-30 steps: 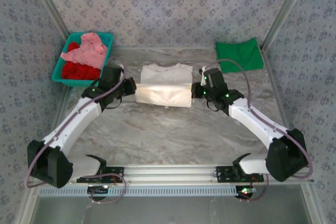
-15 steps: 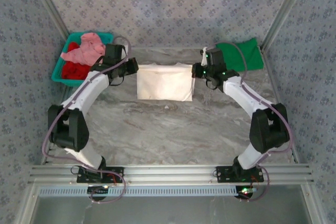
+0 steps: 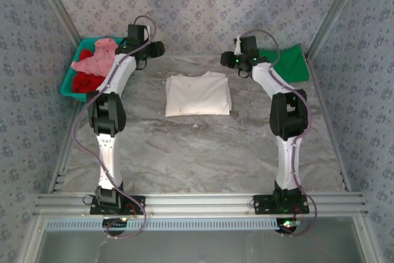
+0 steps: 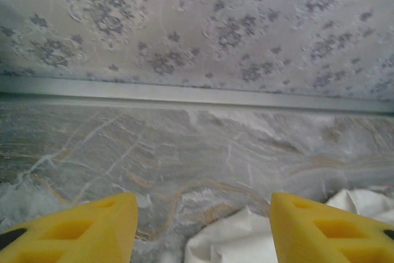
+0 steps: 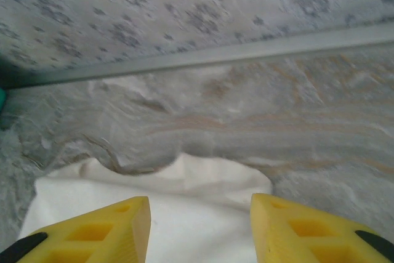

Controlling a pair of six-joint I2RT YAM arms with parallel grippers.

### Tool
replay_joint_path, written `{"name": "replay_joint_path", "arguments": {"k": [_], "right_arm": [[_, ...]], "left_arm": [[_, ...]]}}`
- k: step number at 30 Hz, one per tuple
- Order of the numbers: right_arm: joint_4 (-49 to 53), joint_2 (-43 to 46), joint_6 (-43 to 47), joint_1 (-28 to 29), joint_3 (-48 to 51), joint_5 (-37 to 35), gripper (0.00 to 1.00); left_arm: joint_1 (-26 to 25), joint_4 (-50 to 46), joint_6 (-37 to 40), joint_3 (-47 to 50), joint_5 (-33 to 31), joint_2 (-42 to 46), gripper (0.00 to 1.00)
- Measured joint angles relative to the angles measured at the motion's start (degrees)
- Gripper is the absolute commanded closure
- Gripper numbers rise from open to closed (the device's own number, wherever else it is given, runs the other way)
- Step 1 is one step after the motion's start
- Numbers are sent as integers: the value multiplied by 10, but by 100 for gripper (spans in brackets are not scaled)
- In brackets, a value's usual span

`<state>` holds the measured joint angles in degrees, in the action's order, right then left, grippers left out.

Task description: Fold and stack the t-shirts

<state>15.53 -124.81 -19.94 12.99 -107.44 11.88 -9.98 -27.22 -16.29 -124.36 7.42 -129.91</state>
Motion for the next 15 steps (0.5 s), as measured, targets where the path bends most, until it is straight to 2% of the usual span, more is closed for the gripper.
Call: {"name": "replay_joint_path", "arguments": {"k": [2,4,9,12,15], "right_arm": [[5,17,3,-1,18,0,51],[-1,59,3,6,74,7,55],[-40,187,-11,36,248,50,78],[-78,210,-31,48,310,93,84],[-100,202,-42,50,348,111,85]], "left_arm": [[-4,16,2,50,-7,29,43],[-17,45,-6,163,-12,93,46],[-75,156,-51,438,13,244,52],[-102,228,-84,532,46,262,60],[-108,271,-103,592,61,252,61]]}}
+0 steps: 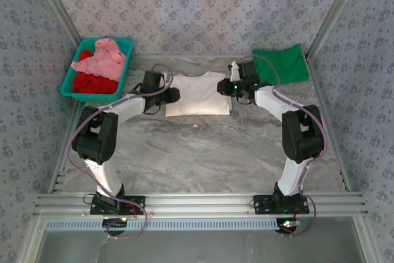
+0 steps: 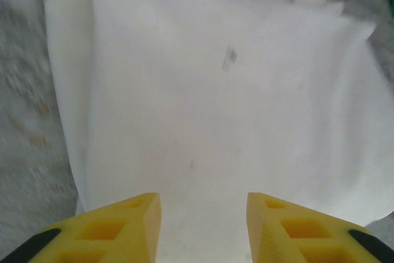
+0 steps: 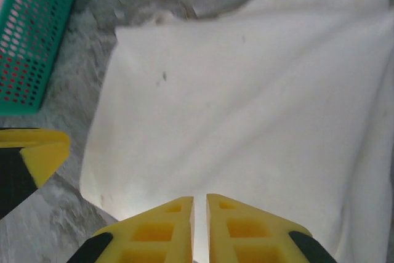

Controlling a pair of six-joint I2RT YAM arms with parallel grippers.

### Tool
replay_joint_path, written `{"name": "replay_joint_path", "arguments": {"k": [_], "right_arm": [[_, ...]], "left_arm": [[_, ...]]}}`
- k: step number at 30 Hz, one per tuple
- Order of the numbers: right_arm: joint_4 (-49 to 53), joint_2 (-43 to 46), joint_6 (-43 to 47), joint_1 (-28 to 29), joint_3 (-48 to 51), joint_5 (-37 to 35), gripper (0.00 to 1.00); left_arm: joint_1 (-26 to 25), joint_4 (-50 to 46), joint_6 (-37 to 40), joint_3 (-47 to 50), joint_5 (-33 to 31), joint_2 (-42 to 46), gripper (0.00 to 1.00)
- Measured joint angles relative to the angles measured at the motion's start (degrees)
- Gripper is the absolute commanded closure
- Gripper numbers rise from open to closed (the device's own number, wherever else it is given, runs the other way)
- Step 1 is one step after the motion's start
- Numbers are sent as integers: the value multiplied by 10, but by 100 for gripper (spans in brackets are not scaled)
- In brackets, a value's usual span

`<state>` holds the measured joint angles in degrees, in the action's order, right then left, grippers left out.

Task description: Fold and stack the t-shirts

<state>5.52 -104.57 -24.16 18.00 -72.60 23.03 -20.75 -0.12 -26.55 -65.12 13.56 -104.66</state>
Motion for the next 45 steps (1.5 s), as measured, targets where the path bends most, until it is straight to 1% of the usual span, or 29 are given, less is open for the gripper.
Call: {"name": "replay_joint_path", "arguments": {"k": [5,9,12,14,15,17,21,24,28,32,35,39,45], "right_arm": [[-32,-50,-9,0,29,10,87],[-46,-89,-9,0,50,10,88],[-54,-96,-9,0,57,15,88],[-53,-95,-9,1,56,15,87],[-47,-95,-9,2,52,15,84],[-36,-94,-9,2,42,14,76],[-10,-61,-10,1,28,2,52],[1,-36,-15,-9,11,-11,44],[34,-36,-8,-28,-36,-45,33],[74,-57,-2,-36,-80,-87,29],[97,-80,1,-36,-95,-99,29],[130,-121,13,-33,-127,-102,29],[156,-170,29,-16,-160,-102,28]], "left_arm": [[2,53,-16,52,-1,-35,63],[5,105,-21,79,-12,-37,63],[5,125,-23,92,-22,-33,62],[5,122,-23,93,-31,-28,61],[6,117,-22,93,-39,-25,61],[8,103,-22,93,-52,-17,60],[5,62,-16,77,-74,-1,58],[-5,43,-9,40,-83,0,57],[-16,42,-5,5,-85,-3,57],[-19,41,-5,-14,-85,-33,57],[-19,32,-5,-11,-87,-55,58],[-19,27,-5,-4,-90,-71,58],[-17,45,-6,7,-91,-71,58]]}}
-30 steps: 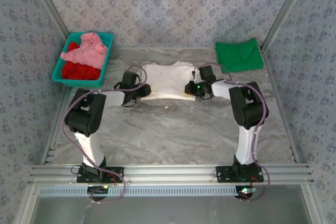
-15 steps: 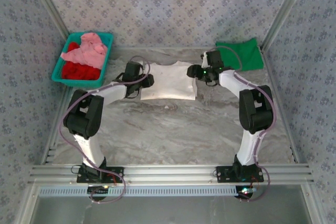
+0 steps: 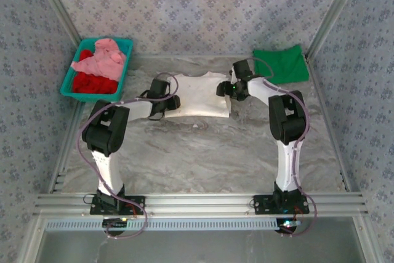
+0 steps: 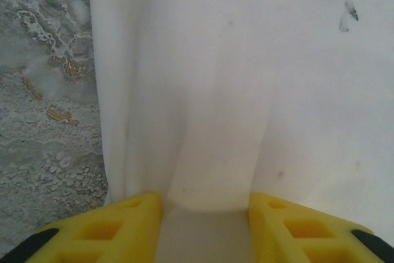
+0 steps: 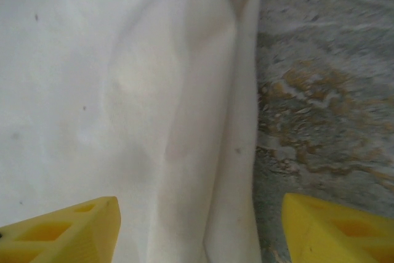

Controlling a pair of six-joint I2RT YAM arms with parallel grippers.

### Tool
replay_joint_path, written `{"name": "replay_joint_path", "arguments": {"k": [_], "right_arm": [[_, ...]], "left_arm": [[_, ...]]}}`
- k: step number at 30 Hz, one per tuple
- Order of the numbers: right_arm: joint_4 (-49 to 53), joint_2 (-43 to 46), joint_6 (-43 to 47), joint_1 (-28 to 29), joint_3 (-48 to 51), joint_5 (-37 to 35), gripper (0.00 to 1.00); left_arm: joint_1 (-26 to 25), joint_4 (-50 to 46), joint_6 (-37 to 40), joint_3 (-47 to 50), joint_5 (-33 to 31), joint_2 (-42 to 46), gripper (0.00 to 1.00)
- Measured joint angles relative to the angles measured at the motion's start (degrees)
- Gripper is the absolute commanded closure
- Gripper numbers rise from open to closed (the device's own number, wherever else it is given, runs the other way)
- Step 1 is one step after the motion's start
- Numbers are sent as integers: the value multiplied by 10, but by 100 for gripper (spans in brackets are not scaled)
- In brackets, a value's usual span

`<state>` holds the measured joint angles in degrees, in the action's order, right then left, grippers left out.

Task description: Fold and stack the t-shirts

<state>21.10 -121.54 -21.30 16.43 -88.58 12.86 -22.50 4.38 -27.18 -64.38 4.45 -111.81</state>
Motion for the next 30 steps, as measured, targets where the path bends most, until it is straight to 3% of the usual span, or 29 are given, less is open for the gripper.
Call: {"name": "replay_joint_path", "arguments": {"k": [4,9,16,22,30], "right_arm": [[4,-23,6,17,-16,3,30],[1,-35,10,28,-28,-2,41],[-11,-60,6,40,-50,3,75],[-32,-64,-9,39,-51,46,100],[-31,-64,-11,23,-52,81,100]], "left_arm": [[1,19,-2,10,0,1,58],[4,31,-5,20,2,5,58],[4,47,-10,32,2,9,55],[4,58,-19,47,2,24,34],[6,58,-35,118,2,134,22]]}}
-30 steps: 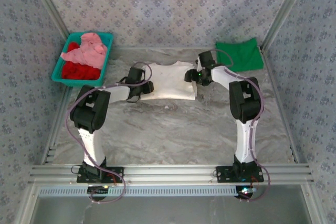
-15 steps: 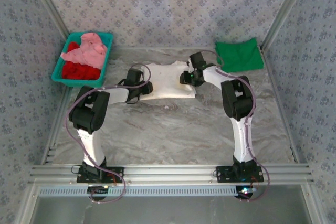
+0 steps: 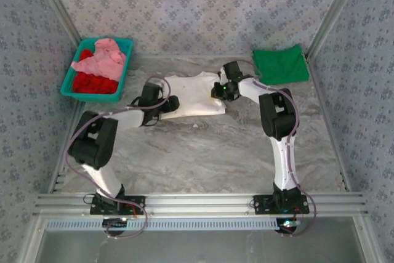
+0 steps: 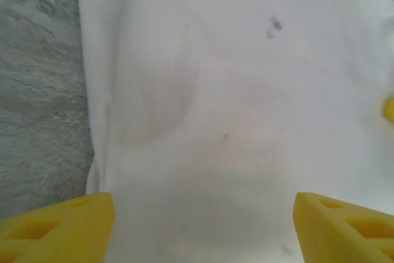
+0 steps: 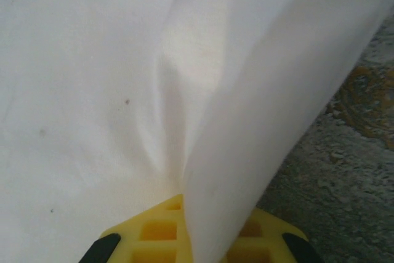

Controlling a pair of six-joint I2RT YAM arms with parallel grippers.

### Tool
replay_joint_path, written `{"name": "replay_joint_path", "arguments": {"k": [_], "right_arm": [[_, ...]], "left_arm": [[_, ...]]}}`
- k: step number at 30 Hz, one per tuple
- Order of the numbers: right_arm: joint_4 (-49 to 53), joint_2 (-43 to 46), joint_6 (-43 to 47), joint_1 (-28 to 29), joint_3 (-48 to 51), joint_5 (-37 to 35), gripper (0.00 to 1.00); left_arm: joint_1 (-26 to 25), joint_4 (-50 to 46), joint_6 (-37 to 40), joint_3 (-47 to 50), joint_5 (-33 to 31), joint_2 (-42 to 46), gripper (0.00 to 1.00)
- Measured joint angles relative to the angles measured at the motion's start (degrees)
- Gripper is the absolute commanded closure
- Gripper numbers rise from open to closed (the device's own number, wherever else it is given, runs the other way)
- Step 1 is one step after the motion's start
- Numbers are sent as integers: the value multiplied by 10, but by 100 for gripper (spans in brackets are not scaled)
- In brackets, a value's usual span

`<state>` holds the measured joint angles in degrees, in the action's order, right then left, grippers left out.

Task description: Fold and stack the t-shirts

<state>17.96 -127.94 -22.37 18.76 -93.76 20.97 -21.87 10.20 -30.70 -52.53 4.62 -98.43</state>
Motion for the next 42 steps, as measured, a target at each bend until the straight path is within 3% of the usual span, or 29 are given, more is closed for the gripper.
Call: {"name": "replay_joint_path", "arguments": {"k": [6,12,26,42], "right_arm": [[44,0,28,-33,-47,8,100],[145,-2,101,-61,-174,-26,100],[276,-71,238,-143,-449,-140,100],[311,-88,380,-174,-565,-188,100]], "left_arm": [[0,6,2,38,-24,148,15],[0,14,13,75,-54,243,14],[0,-2,17,92,-64,229,13],[0,-2,22,92,-64,169,12]]}}
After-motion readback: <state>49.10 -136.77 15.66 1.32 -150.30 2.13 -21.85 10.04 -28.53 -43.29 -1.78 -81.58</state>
